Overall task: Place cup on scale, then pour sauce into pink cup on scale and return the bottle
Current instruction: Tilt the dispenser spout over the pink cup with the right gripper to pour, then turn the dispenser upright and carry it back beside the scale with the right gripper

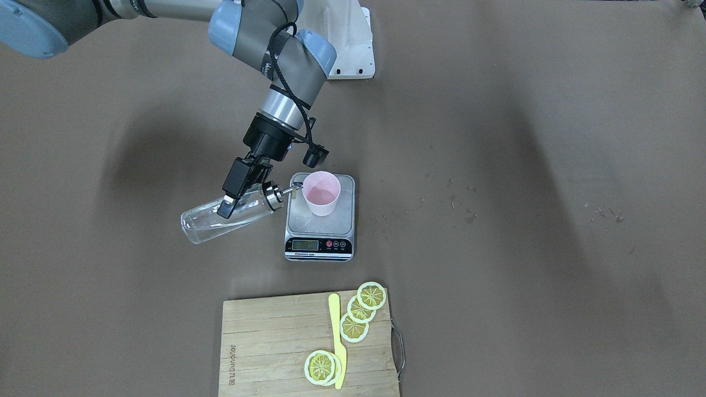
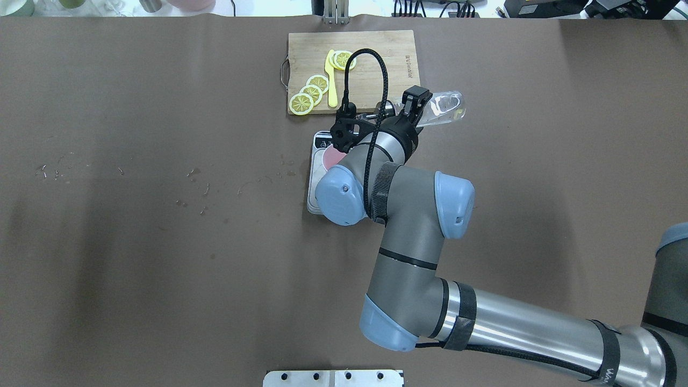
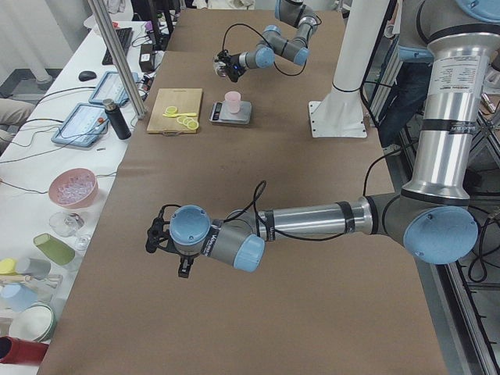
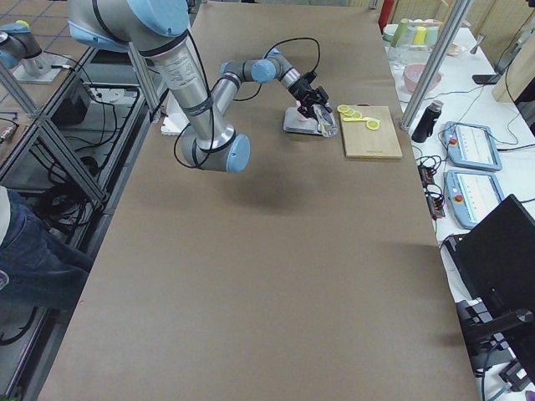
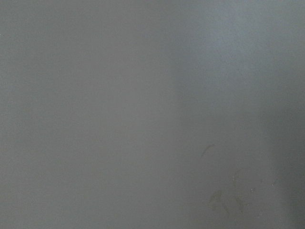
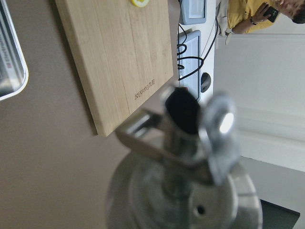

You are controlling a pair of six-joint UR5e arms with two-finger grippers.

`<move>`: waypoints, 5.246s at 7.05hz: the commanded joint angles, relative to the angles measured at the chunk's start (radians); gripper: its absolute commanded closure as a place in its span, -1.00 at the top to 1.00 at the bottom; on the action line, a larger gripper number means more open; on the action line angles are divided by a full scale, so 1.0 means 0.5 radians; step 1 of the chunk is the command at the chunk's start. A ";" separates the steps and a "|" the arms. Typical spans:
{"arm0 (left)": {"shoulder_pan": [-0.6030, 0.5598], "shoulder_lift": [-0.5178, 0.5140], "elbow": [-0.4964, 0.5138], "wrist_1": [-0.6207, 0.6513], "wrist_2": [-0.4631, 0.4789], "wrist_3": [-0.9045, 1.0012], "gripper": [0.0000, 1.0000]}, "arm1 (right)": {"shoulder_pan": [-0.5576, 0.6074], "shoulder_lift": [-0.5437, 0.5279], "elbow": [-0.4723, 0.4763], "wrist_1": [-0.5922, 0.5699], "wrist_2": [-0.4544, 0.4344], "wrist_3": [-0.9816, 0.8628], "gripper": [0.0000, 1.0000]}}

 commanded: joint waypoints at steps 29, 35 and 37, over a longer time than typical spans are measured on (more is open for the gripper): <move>0.000 -0.003 -0.051 -0.031 0.000 0.012 0.94 | 0.301 -0.074 -0.022 0.697 0.553 0.119 -1.00; -0.114 -0.006 -0.167 -0.021 -0.031 0.021 0.94 | 1.130 -0.528 -0.062 1.279 2.178 0.273 -1.00; -0.120 -0.006 -0.229 -0.012 -0.028 0.021 0.94 | 1.183 -0.770 -0.123 1.763 2.216 0.428 -1.00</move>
